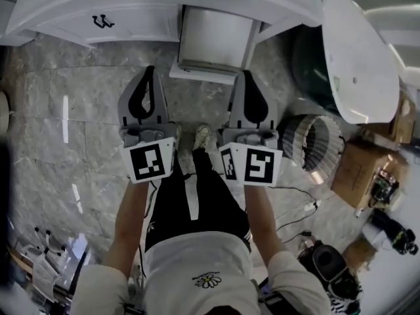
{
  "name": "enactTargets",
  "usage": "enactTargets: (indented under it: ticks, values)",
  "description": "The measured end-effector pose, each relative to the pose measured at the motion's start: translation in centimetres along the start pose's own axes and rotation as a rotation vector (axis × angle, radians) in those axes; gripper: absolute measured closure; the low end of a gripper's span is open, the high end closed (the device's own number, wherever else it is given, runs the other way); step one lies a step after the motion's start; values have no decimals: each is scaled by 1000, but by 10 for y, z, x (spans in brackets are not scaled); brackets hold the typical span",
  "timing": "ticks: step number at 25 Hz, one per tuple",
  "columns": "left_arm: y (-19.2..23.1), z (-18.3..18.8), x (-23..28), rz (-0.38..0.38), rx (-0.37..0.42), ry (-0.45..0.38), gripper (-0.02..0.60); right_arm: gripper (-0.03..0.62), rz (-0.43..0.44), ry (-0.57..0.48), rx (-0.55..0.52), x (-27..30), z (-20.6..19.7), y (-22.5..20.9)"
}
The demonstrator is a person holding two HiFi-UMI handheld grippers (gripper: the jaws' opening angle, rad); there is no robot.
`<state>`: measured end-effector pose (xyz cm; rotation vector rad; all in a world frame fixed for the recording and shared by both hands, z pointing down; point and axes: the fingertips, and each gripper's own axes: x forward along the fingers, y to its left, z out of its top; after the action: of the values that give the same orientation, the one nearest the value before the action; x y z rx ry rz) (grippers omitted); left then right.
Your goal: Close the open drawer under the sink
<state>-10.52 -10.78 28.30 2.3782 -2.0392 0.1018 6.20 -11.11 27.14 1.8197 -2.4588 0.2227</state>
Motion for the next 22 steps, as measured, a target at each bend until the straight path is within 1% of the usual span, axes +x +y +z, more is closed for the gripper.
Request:
enactTargets:
  ticks: [2, 4, 6, 7, 10, 11, 13, 16, 22]
  values:
    - [1, -22, 0, 4, -13, 24, 561, 566, -22, 4, 3, 4, -20, -2]
    - [3, -35, 3, -14, -32, 24, 561, 566, -42, -2, 14, 8, -36, -1]
    - [4, -41, 5, -28, -28, 1, 561, 566, -62, -11, 11, 10, -49, 1]
    - [4, -43, 7, -29, -27, -14, 561, 566, -77, -18, -8, 11, -55, 1]
    - [6, -53, 13, -39, -41, -54, 561, 566, -111, -42, -105, 15, -66, 3]
    - [5, -58, 16, -51, -46, -65, 561, 566, -108, -48, -118, 18, -71, 5]
    - [3, -68, 20, -76, -48, -81, 561, 566, -81, -45, -110, 22, -83, 11]
    - [-1, -87, 25, -86, -55, -67, 561, 565, -49, -27, -99, 24, -107, 18]
    - [-8, -121, 17, -90, -52, 7, 561, 565, -55, 59, -52, 21, -153, 21]
